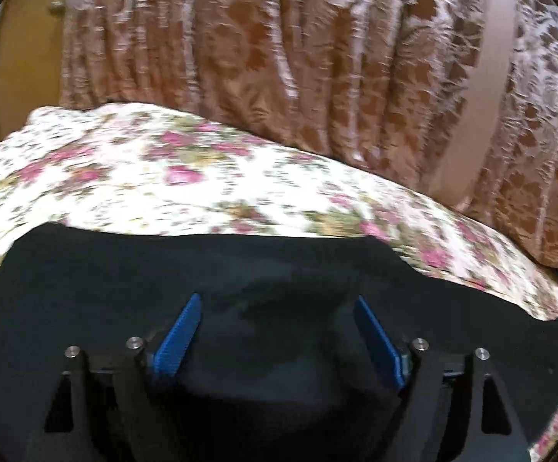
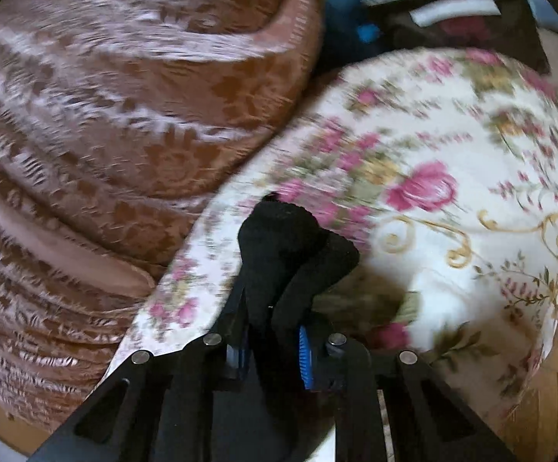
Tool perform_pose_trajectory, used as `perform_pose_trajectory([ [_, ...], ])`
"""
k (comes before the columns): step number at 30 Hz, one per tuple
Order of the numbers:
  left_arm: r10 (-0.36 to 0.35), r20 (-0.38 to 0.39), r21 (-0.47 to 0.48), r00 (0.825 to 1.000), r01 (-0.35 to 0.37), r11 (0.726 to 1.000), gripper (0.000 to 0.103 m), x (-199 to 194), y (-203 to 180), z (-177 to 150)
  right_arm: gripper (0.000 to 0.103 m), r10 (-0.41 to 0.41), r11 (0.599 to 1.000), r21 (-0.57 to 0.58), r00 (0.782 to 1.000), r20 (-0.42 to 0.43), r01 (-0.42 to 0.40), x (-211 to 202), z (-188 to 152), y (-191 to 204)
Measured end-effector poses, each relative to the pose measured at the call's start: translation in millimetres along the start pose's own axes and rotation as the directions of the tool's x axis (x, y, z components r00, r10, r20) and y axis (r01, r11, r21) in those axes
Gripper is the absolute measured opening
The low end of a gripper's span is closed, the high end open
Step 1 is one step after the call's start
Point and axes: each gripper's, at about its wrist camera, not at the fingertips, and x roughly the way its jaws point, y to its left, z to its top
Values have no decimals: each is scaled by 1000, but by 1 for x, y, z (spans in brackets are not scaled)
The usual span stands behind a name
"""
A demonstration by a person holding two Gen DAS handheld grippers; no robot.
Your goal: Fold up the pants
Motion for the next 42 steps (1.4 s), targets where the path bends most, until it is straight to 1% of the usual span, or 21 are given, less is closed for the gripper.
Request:
perform_pose_trajectory([
  [2,13,-9,-31,1000,-13,999,82,2,12,-5,19,34,998,-51,999,19,-33,-10,-5,24],
  [3,7,-16,-53,1000,-8,999,82,5,19,-8,19,56,995,-90,998,31,-53,-16,-9,41],
  [5,-17,-7,-80,1000,16,997,82,6,27,-13,19,92,986,-144,995,47,-85,-24,-15,65],
  [8,-58,7,-113,998,58,992,85,5,33,-15,19,154,959,-247,986,59,-135,-37,-31,106],
  [11,-75,5,-123,997,75,990,85,8,35,-15,19,217,924,-333,974,58,-187,-48,-49,140],
  [13,-75,10,-118,997,76,990,85,6,33,-15,19,253,900,-378,966,44,-218,-55,-64,160],
  [17,-75,19,-112,997,76,991,86,5,32,-17,19,318,843,-454,948,-13,-289,-60,-94,190],
  [20,-75,21,-111,997,77,991,86,5,32,-18,19,353,784,-514,931,-92,-348,-55,-123,211],
  [23,-73,22,-108,997,75,991,86,5,32,-18,20,353,722,-573,919,-176,-387,-46,-157,227],
  [24,-72,22,-106,997,74,992,86,5,32,-19,20,346,696,-591,912,-221,-408,-38,-172,233],
  [26,-72,23,-102,997,74,992,86,4,31,-19,20,324,674,-601,903,-284,-430,-26,-191,238],
  [27,-73,25,-102,997,75,992,86,4,32,-19,20,310,663,-597,892,-330,-452,-17,-205,240],
  [30,-83,29,-105,996,86,991,87,4,32,-20,21,263,643,-602,874,-408,-474,2,-233,242],
  [32,-86,34,-107,996,89,990,87,4,32,-21,22,235,630,-610,867,-439,-480,11,-249,242],
  [33,-86,37,-105,996,89,990,87,4,32,-21,24,209,621,-622,865,-457,-478,16,-259,241],
  [35,-81,37,-100,996,85,991,87,4,31,-22,27,176,606,-631,855,-488,-485,24,-274,236],
  [37,-80,38,-97,996,83,992,87,4,31,-22,32,119,595,-643,844,-523,-482,33,-288,230],
  [39,-82,39,-96,996,85,992,87,4,31,-22,35,119,575,-651,838,-533,-495,34,-296,224],
  [40,-82,38,-96,996,85,992,87,4,31,-23,39,131,558,-656,835,-535,-508,31,-297,222],
  [41,-82,38,-96,996,85,992,87,4,31,-23,42,138,547,-653,826,-547,-524,28,-297,222],
  [42,-85,40,-97,996,88,991,87,3,31,-23,44,148,542,-638,809,-569,-547,26,-295,221],
])
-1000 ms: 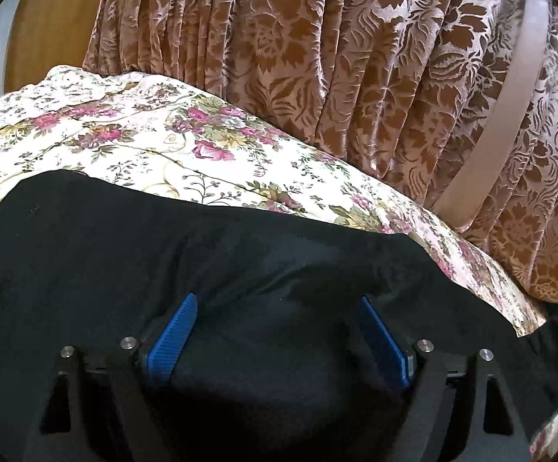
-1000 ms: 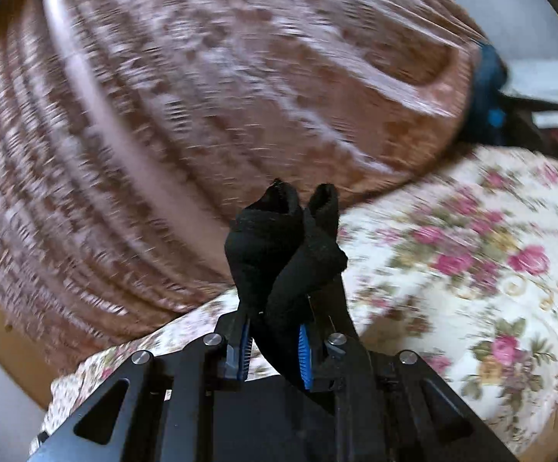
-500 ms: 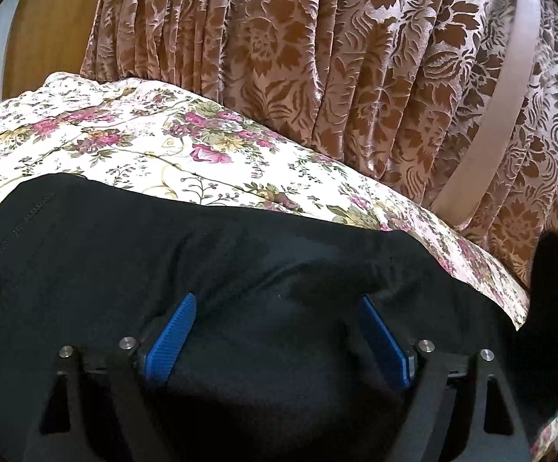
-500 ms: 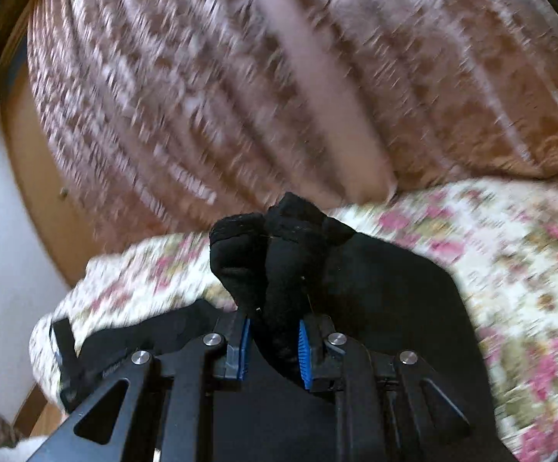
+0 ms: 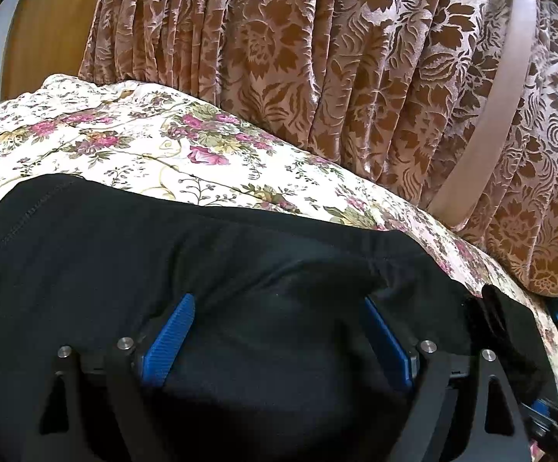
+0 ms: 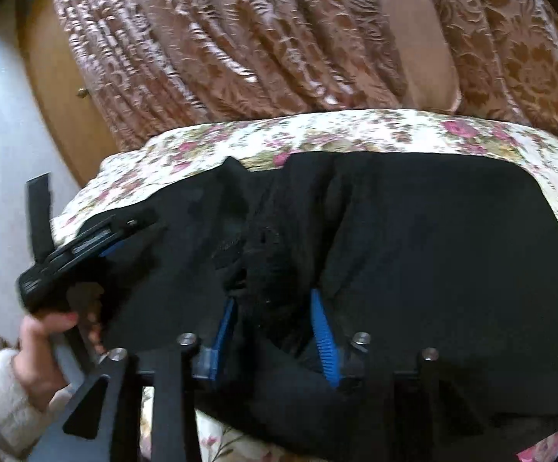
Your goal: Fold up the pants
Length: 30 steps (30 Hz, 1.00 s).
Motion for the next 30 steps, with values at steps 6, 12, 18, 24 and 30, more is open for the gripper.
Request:
perform_pose_trajectory([
  [6,-169,-4,-132,986,167,977,87,-19,-8,9,44,94,990,94,991,95,-103,-50,-3,-30],
  [12,-386,-145,-100,911,375,922,87,-11,-74,9,35,-163,951,294,966,202,99,-91,16,-102],
  [18,-386,-366,-36,847,401,915,64,33,-138,-14,30,-236,905,387,965,114,176,-69,30,-151],
  [24,-366,-384,2,848,396,918,16,23,-151,-23,30,-243,897,393,968,58,202,-50,23,-163],
  [30,-332,-379,-42,864,343,939,16,37,-129,-33,27,-154,890,443,986,59,113,-39,8,-180],
])
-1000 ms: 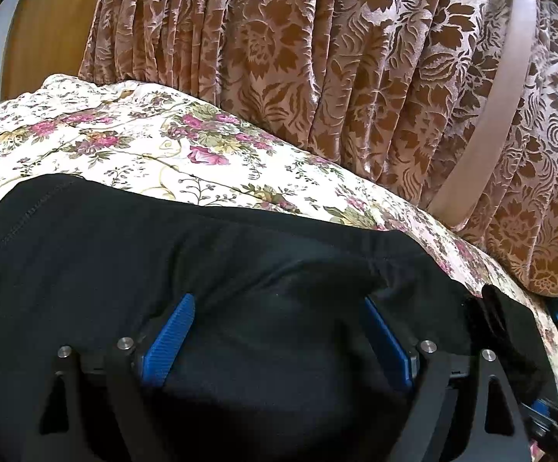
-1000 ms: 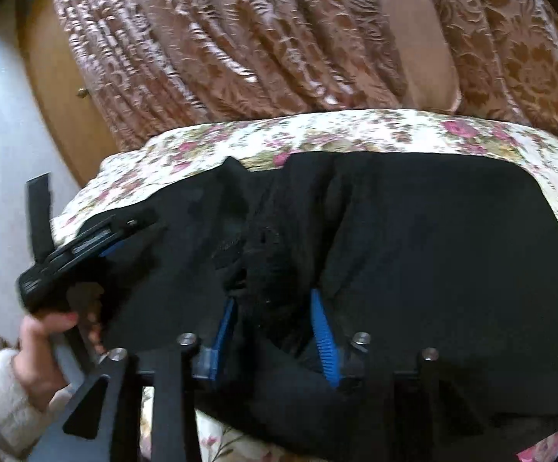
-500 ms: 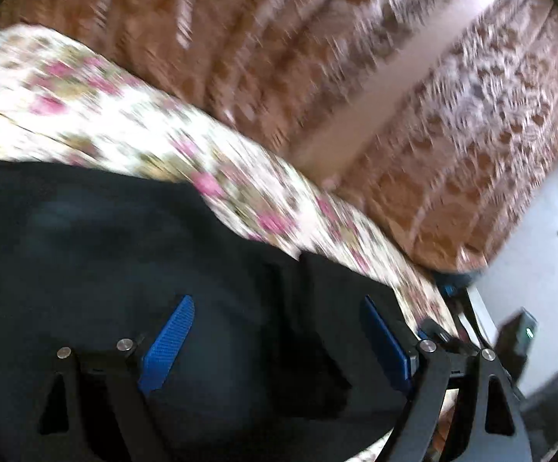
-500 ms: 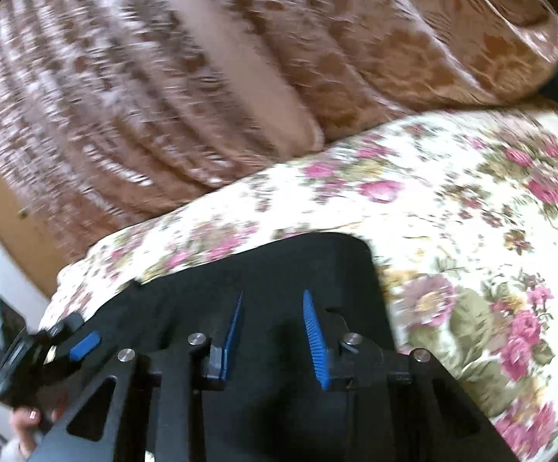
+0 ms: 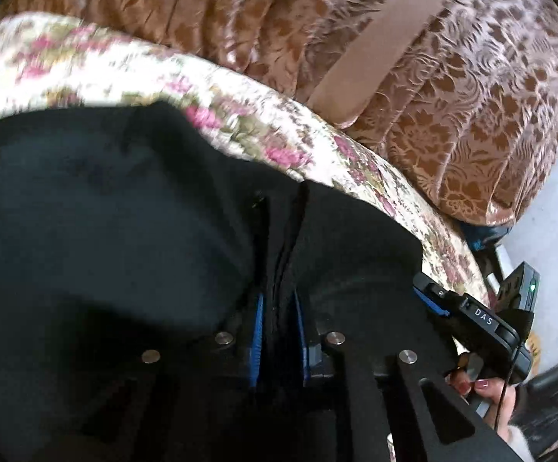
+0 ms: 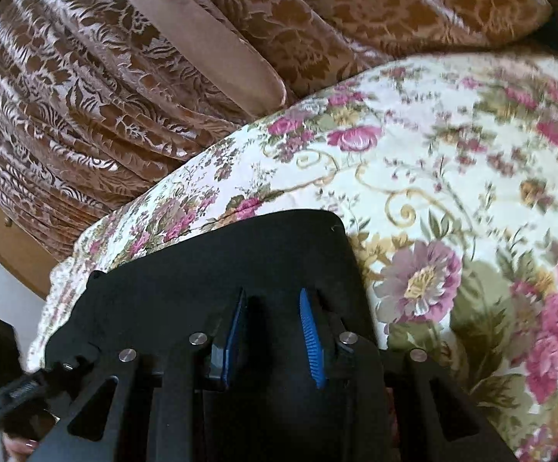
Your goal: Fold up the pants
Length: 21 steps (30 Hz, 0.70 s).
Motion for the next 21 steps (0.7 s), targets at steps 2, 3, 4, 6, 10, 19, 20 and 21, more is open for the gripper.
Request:
perform_pose_trajectory([
  [2,-22,18,-16,1000,22,1000,21,2,4,-1,19,-2,1000,10,1000,-2,2,2,0,-4],
  [3,-31,25,-17,999,31,999,22,2,4,-3,17,-12,1000,4,1000,-2,12,2,0,-5],
  [4,-37,30,-17,999,38,999,25,-1,4,-5,17,-11,1000,-5,1000,-1,11,2,0,-5],
  [6,-52,46,-28,998,53,998,32,-8,7,-8,16,-15,1000,-22,1000,8,16,3,-2,-4],
  [10,-16,119,-43,993,22,999,48,-41,16,-17,16,-56,996,-66,997,44,59,1,-6,3],
  [19,182,278,-210,943,-125,970,60,-135,77,-32,16,-52,996,-70,994,98,59,-3,-12,1],
  [20,204,291,-229,935,-139,963,61,-145,85,-36,16,-56,995,-74,993,100,64,-3,-13,2],
  [21,225,308,-246,924,-151,957,61,-154,90,-38,16,-59,995,-78,993,101,67,-3,-13,3],
])
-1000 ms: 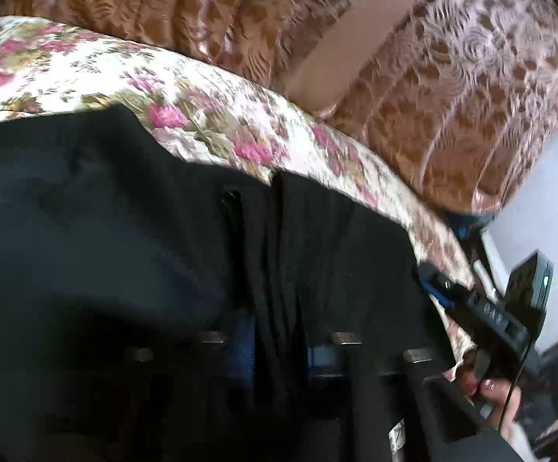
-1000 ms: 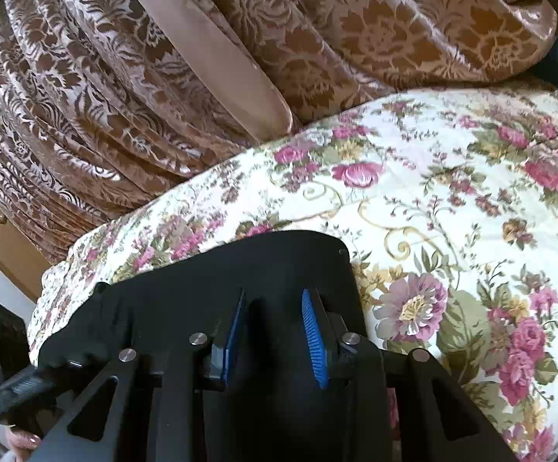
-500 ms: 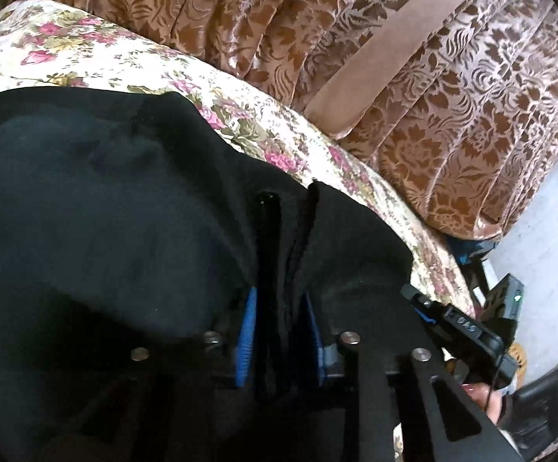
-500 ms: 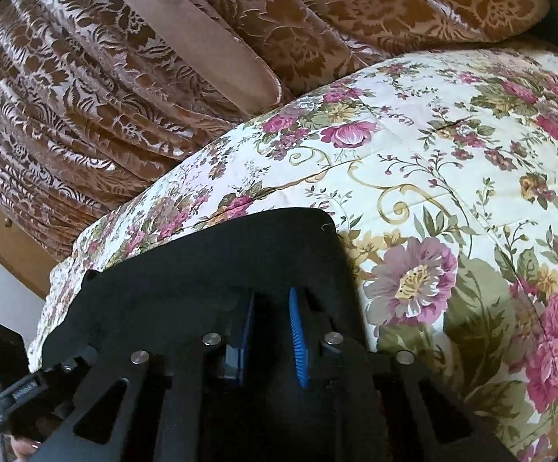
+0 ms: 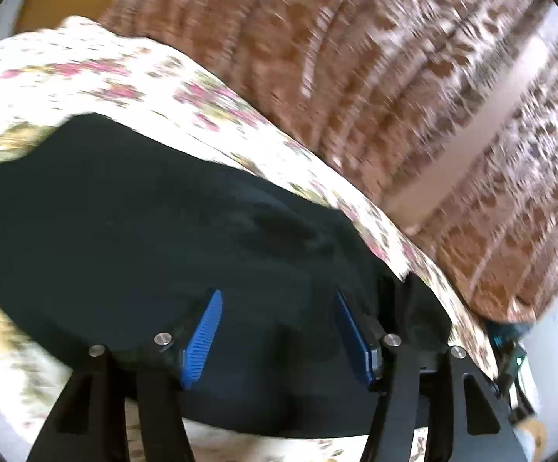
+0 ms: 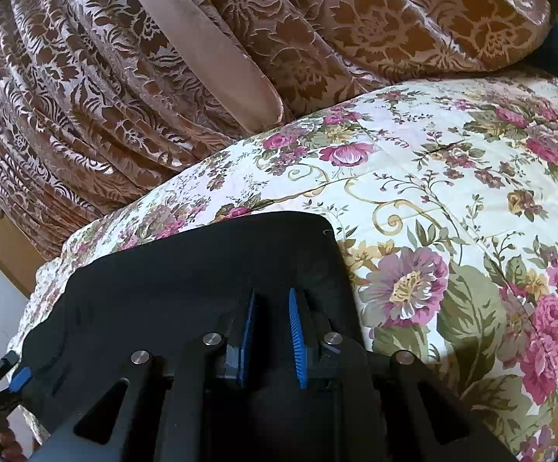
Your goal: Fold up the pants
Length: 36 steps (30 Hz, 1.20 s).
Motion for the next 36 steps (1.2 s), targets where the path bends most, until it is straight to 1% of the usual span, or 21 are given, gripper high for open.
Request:
perform_pose_trajectory([
  [2,37,52,-24,998,-35,999,62,-20,14,4,16,2,1000,2,1000,1,-2,0,0,0],
  [5,95,141,-79,985,-85,993,64,-53,38,8,16,13,1000,10,1000,1,-13,0,0,-1],
  [7,117,183,-124,976,-95,988,66,-67,53,9,17,17,1000,13,1000,2,-17,-1,0,-2],
  [8,135,209,-167,969,-101,981,69,-77,64,8,17,19,1000,14,1000,3,-19,-1,0,-2],
  [10,161,234,-236,959,-104,966,73,-90,82,4,17,20,1000,15,1000,6,-20,-1,0,-2],
  [12,196,238,-308,951,-117,944,76,-96,100,-3,17,22,1000,16,1000,7,-22,-1,0,-3],
  [13,207,223,-334,952,-125,934,76,-94,107,-5,17,22,1000,17,1000,7,-22,-1,0,-3],
  [14,212,188,-368,959,-132,920,76,-89,117,-7,17,24,1000,19,1000,7,-24,-2,0,-3],
  [17,149,135,-441,980,-75,894,76,-77,131,-11,17,29,999,23,1000,9,-30,-2,0,-4],
  [18,115,133,-459,984,-41,887,76,-72,135,-11,17,30,999,24,999,10,-30,-2,0,-4],
  [22,68,121,-499,990,2,866,76,-59,139,-6,17,30,999,23,1000,10,-30,-2,0,-4],
  [23,63,125,-511,990,10,859,74,-58,141,-3,17,30,999,23,1000,11,-30,-2,0,-4],
  [24,48,144,-524,988,35,851,72,-58,143,-1,17,31,999,23,999,11,-31,-2,0,-4],
  [25,39,155,-527,987,49,849,66,-59,144,3,17,31,999,24,999,11,-31,-2,0,-4],
  [26,43,156,-525,987,46,850,63,-56,144,8,17,31,999,25,999,11,-31,-3,-1,-3],
  [30,47,136,-523,990,31,851,55,-44,148,16,17,30,999,24,999,12,-31,-3,0,-3],
  [31,60,127,-523,990,16,852,43,-40,149,17,17,31,999,24,999,12,-31,-3,0,-4],
  [32,70,119,-521,990,2,854,23,-38,149,18,17,31,999,24,999,12,-31,-3,-1,-4],
  [33,90,104,-518,990,-23,855,13,-35,149,19,17,31,999,25,999,12,-32,-3,-1,-4],
  [35,83,118,-513,989,-11,858,13,-36,147,19,17,31,999,24,999,12,-31,-3,-1,-4],
  [36,75,136,-502,988,3,865,13,-40,143,21,17,31,999,24,999,13,-31,-3,-1,-4],
])
